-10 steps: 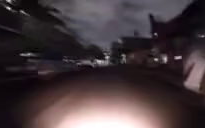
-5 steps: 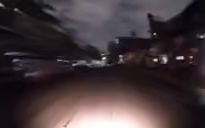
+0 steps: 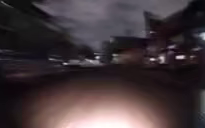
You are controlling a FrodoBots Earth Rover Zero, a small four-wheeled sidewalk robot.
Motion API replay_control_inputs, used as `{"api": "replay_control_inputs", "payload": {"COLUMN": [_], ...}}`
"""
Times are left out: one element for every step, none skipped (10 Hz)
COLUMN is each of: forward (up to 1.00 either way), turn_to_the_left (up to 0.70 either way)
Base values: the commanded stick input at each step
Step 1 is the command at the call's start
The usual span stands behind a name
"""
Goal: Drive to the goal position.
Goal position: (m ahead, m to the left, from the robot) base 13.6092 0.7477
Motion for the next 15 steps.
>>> {"api": "replay_control_inputs", "payload": {"forward": [1.0,1.0,1.0,1.0,1.0,1.0,1.0,1.0,1.0,1.0,1.0,1.0,1.0,1.0,1.0], "turn_to_the_left": [-0.27,-0.13,0.0,0.0,0.0,0.0,0.0,0.0,0.0,0.0,0.0,0.0,0.0,0.0,0.0]}}
